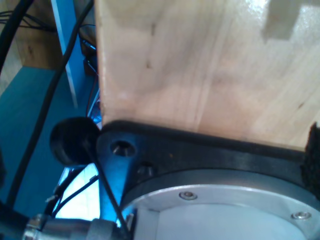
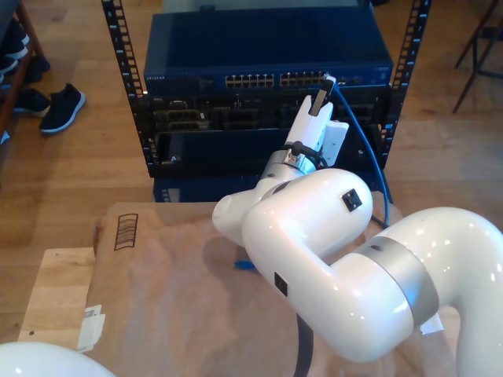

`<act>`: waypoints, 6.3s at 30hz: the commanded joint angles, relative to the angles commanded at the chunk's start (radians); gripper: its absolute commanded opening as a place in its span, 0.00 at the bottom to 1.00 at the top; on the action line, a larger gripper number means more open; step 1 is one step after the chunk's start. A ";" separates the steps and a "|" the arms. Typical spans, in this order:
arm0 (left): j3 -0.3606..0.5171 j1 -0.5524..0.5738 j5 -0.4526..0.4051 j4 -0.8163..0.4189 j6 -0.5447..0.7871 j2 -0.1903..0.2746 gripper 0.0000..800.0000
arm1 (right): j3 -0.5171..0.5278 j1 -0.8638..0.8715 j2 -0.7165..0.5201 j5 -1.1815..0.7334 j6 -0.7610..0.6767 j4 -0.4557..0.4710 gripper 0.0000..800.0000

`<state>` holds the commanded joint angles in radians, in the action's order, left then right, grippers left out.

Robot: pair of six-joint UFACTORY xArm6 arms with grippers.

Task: Grab the cable and plug it in

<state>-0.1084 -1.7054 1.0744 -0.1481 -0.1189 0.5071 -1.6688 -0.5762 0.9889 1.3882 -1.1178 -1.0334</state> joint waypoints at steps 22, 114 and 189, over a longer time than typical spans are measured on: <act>0.000 0.000 0.000 -0.002 0.000 0.000 1.00 | 0.002 0.000 0.000 -0.003 -0.002 0.000 0.00; 0.000 0.000 0.000 0.000 0.000 0.000 1.00 | -0.035 -0.002 0.006 -0.049 -0.005 0.003 0.00; 0.000 0.000 0.000 0.000 0.000 0.000 1.00 | 0.178 0.005 -0.095 -0.071 -0.091 0.021 0.00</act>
<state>-0.1084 -1.7054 1.0744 -0.1481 -0.1189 0.5071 -1.4908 -0.5715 0.8938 1.3176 -1.2083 -1.0119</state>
